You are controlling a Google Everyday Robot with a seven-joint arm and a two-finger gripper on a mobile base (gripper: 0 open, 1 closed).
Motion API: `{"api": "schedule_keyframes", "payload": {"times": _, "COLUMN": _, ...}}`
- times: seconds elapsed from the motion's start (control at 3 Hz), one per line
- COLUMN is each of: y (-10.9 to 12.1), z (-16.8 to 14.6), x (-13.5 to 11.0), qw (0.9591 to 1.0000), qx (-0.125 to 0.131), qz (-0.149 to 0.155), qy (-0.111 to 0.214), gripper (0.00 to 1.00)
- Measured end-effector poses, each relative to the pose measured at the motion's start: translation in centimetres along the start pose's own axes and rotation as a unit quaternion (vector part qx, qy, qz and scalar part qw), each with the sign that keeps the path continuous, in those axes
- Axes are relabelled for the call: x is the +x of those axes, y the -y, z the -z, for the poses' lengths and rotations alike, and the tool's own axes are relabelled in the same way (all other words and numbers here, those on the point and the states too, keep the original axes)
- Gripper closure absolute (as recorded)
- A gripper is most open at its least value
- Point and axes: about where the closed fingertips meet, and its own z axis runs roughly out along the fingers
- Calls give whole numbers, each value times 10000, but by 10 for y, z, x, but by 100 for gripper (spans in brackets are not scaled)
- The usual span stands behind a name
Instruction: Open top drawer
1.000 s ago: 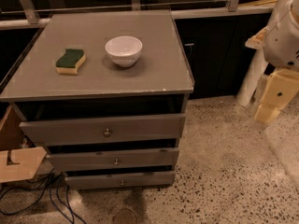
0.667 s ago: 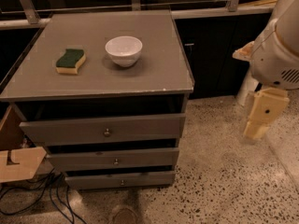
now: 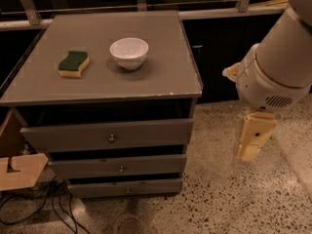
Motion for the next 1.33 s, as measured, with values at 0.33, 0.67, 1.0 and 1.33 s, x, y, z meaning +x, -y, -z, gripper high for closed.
{"api": "schedule_keyframes", "payload": {"times": 0.33, "y": -6, "z": -26, "x": -13, "qw": 9999, "qx": -31, "qz": -28, "qy": 96, "gripper": 0}}
{"api": "schedule_keyframes", "payload": {"times": 0.67, "y": -10, "z": -90, "x": -52, "qw": 9992, "qx": -7, "qz": 11, "qy": 399, "gripper": 0}}
{"api": "schedule_keyframes", "payload": {"times": 1.0, "y": -10, "z": -90, "x": -52, "qw": 9992, "qx": -7, "qz": 11, "qy": 399, "gripper": 0}}
{"api": "schedule_keyframes", "payload": {"times": 1.33, "y": -24, "z": -112, "x": -64, "qw": 9986, "qx": -154, "qz": 7, "qy": 515, "gripper": 0}}
